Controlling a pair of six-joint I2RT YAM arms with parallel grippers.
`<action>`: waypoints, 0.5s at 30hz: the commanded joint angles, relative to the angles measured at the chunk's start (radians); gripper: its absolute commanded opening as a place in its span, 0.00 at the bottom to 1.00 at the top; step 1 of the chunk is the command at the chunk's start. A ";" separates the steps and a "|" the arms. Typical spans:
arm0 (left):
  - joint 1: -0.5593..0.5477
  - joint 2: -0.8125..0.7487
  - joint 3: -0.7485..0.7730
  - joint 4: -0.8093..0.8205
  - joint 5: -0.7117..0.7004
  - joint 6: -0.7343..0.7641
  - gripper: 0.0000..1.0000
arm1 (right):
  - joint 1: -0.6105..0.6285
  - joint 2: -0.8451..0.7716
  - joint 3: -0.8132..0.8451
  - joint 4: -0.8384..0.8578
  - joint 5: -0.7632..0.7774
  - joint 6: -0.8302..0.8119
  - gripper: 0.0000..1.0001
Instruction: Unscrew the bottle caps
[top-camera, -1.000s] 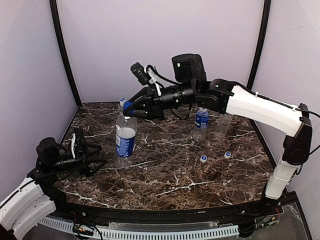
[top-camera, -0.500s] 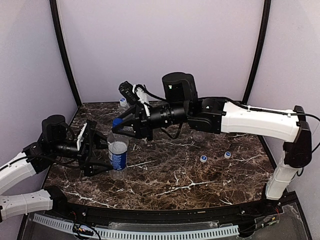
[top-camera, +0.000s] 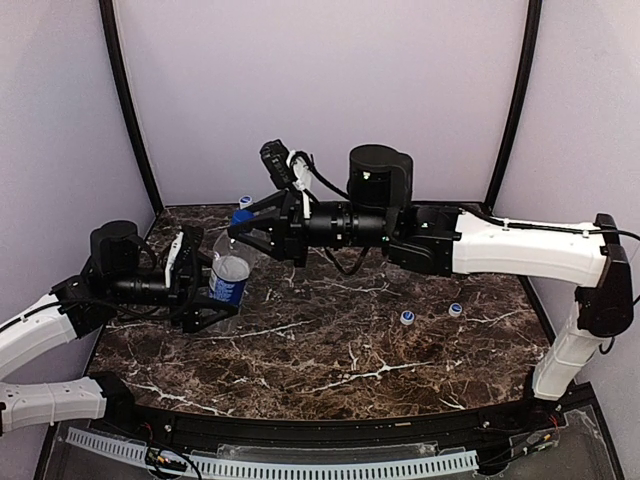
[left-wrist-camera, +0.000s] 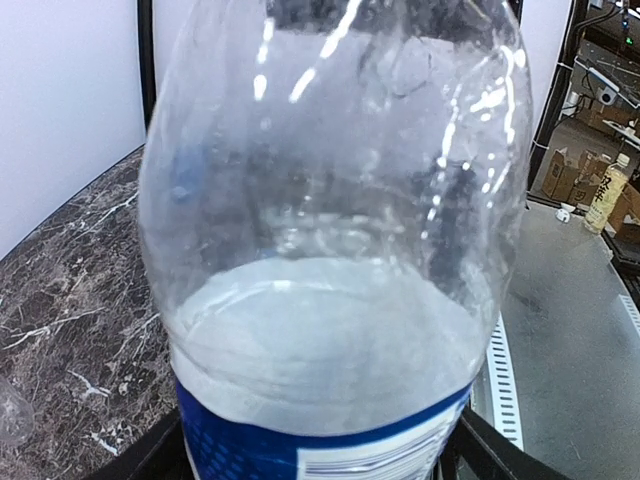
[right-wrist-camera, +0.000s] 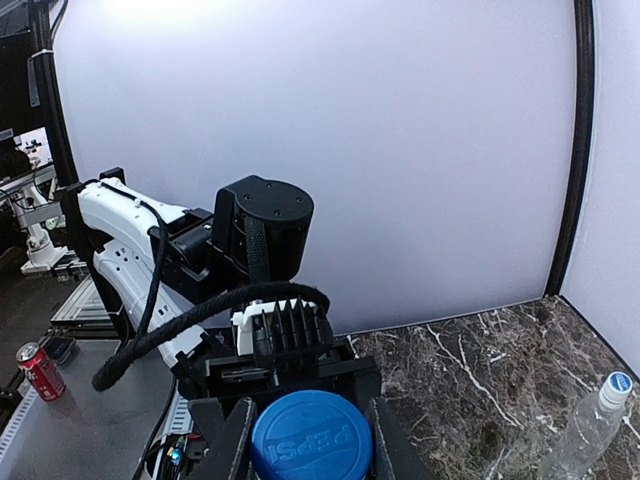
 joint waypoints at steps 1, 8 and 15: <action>-0.004 0.012 0.026 0.014 0.007 0.023 0.83 | 0.005 -0.023 -0.011 0.079 0.018 0.029 0.00; -0.004 0.010 0.033 0.031 0.004 0.025 0.98 | 0.003 -0.020 -0.013 0.073 0.022 0.031 0.00; -0.004 0.012 0.030 0.039 0.016 0.011 0.55 | 0.003 -0.025 -0.015 0.063 0.029 0.027 0.00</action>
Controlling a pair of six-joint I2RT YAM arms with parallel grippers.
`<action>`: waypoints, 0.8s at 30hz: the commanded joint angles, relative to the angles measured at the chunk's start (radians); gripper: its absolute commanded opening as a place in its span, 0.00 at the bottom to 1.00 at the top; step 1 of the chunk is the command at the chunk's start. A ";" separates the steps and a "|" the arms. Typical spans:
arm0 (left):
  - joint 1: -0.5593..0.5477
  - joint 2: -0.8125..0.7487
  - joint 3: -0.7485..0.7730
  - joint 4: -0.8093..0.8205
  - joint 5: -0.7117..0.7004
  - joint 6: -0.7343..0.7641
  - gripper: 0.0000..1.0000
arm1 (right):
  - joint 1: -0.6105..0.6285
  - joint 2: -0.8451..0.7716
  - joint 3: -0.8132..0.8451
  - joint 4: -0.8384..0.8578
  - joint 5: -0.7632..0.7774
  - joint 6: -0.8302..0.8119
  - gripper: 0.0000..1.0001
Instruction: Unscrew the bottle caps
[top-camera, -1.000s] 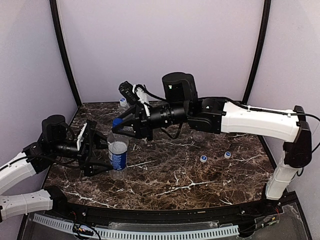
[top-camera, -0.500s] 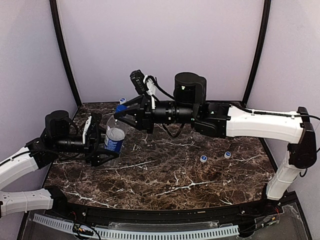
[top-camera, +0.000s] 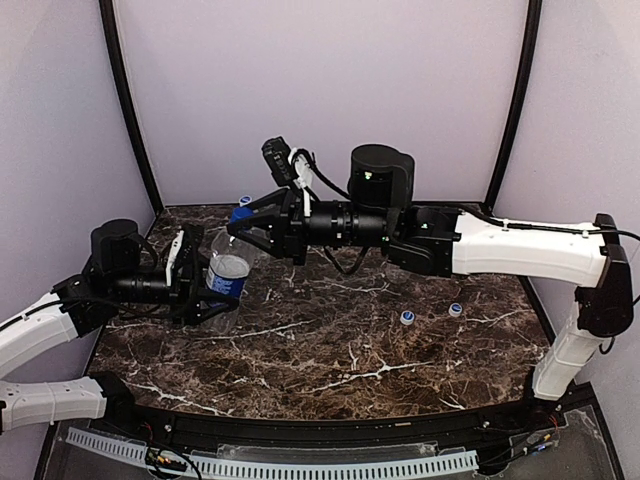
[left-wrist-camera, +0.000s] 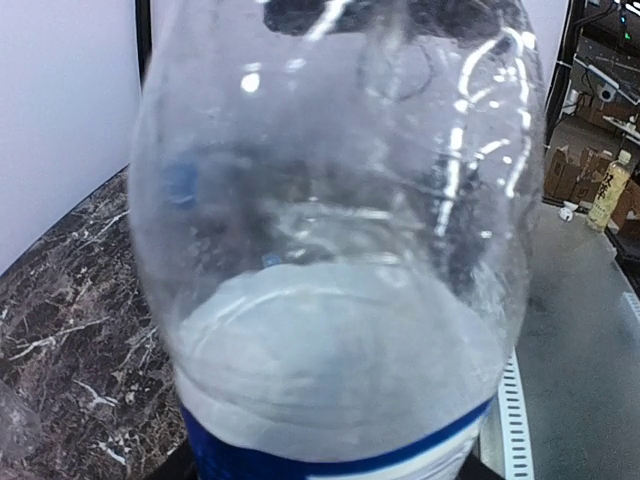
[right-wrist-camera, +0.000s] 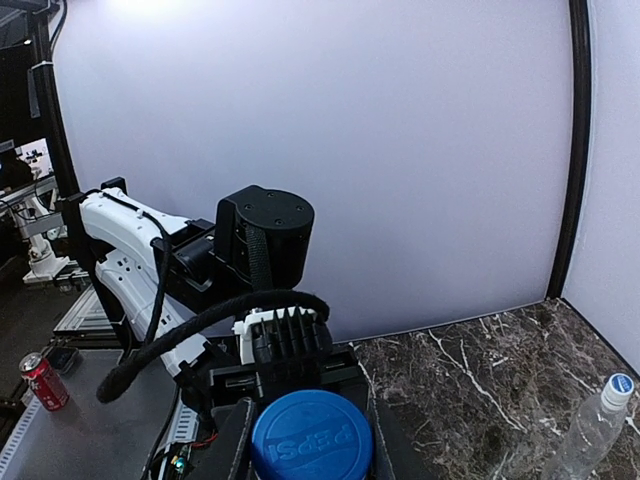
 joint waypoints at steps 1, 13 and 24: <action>-0.004 -0.003 0.028 0.014 0.013 -0.007 0.54 | 0.003 -0.025 -0.012 0.030 0.016 0.002 0.00; -0.004 -0.033 0.049 -0.127 -0.215 0.218 0.43 | -0.031 -0.063 -0.016 -0.088 0.032 0.062 0.72; -0.004 -0.057 -0.087 0.260 -0.872 1.012 0.38 | -0.057 -0.032 0.095 -0.444 0.237 0.368 0.73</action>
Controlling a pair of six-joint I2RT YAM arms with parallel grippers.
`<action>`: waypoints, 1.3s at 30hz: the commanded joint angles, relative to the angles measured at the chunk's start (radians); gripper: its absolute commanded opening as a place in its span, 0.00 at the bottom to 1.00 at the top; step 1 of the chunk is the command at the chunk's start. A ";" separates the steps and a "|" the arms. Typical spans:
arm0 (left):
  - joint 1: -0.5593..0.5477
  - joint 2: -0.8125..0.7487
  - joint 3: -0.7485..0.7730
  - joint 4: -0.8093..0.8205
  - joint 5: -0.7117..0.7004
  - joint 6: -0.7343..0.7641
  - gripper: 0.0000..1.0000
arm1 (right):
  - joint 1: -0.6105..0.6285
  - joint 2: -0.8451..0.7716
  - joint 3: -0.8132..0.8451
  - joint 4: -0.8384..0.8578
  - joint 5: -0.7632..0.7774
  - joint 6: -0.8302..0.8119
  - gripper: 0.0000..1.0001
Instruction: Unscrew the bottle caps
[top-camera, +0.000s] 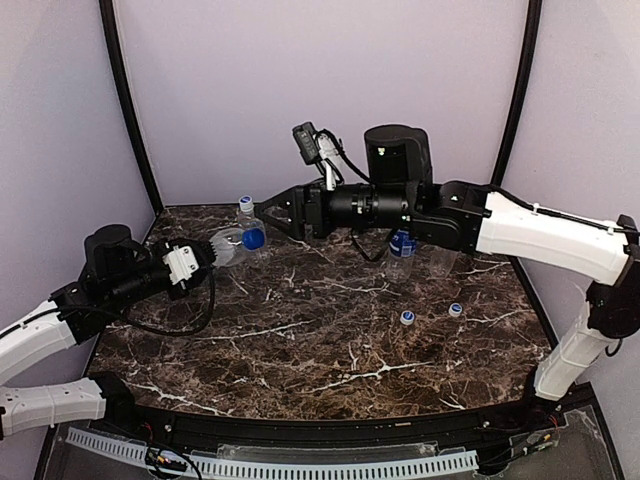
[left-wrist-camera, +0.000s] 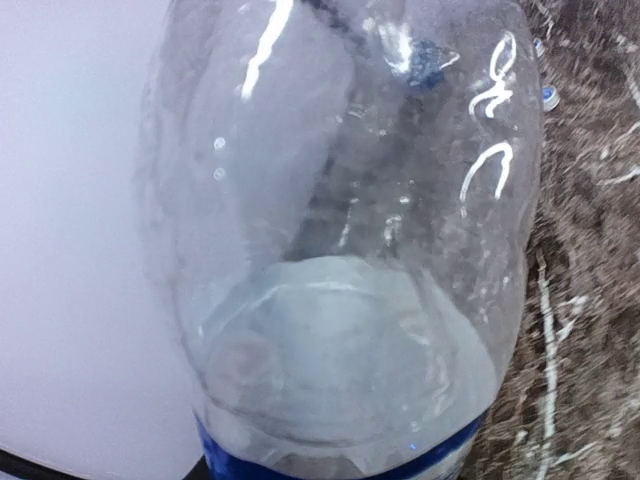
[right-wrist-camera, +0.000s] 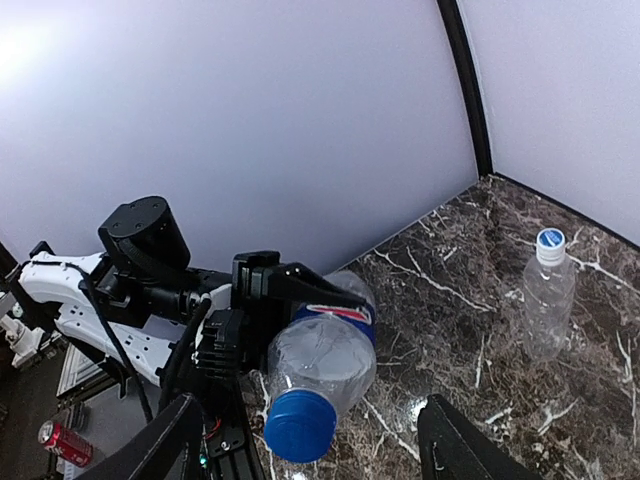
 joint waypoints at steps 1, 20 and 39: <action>-0.003 -0.003 -0.072 0.258 -0.262 0.381 0.38 | 0.001 0.055 0.050 -0.136 0.057 0.153 0.74; -0.002 -0.022 -0.153 0.375 -0.255 0.527 0.37 | -0.021 0.170 0.079 -0.148 -0.099 0.221 0.70; -0.004 -0.069 -0.042 -0.141 0.109 0.335 0.38 | 0.016 0.107 0.030 -0.154 -0.227 -0.311 0.00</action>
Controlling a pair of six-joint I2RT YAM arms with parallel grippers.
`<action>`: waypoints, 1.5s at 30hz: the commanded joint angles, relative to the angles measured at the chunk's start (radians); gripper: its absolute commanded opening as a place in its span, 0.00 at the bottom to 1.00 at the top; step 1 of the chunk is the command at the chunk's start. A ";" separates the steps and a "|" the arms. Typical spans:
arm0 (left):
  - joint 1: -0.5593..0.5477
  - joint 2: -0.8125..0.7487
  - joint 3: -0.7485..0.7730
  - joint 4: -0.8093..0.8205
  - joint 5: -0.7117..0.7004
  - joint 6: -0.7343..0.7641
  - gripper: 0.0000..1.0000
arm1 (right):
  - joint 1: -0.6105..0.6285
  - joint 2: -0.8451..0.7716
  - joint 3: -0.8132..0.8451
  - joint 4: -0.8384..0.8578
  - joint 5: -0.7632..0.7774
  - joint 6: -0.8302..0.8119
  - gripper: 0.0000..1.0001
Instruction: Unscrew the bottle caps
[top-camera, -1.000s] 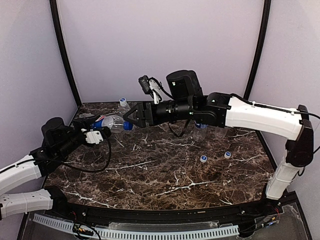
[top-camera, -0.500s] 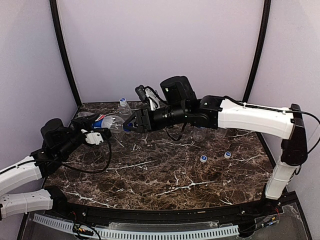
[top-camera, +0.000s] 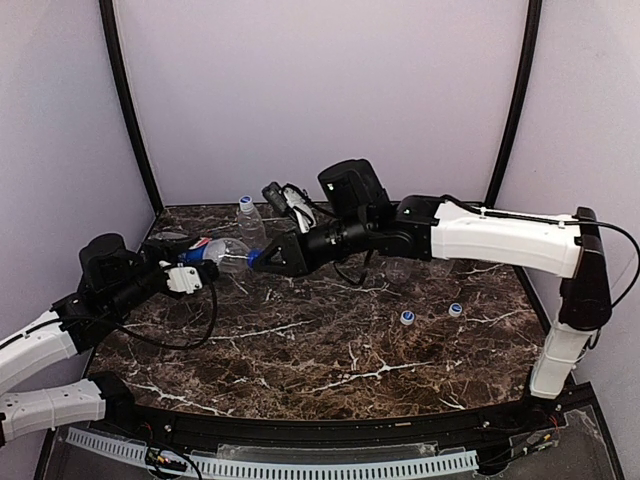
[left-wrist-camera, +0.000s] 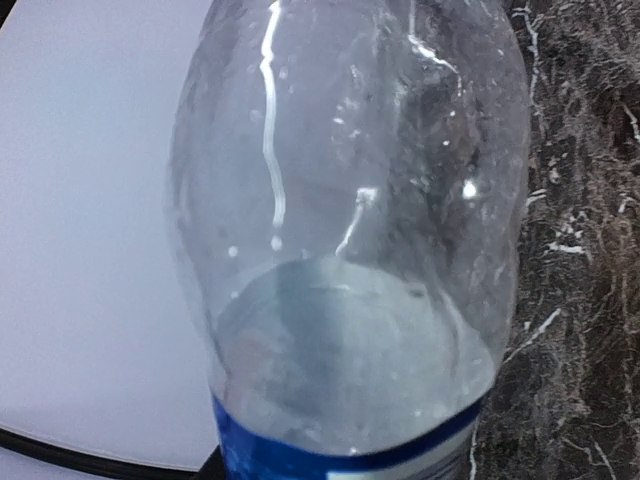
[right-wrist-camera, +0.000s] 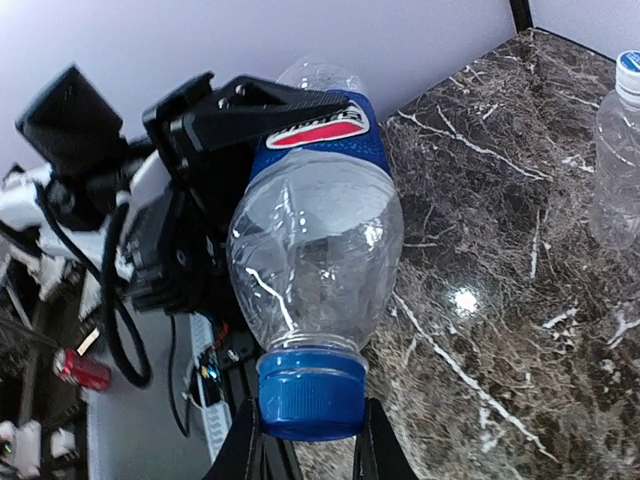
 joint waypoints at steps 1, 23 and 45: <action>-0.007 -0.032 0.079 -0.444 0.361 -0.158 0.39 | 0.071 -0.096 -0.035 -0.041 0.003 -0.572 0.00; -0.017 -0.034 0.093 -0.605 0.699 -0.624 0.34 | 0.272 -0.091 -0.055 -0.068 0.588 -1.584 0.85; -0.020 -0.042 -0.042 0.091 0.077 -0.289 0.28 | 0.014 -0.190 -0.015 -0.010 0.265 0.083 0.88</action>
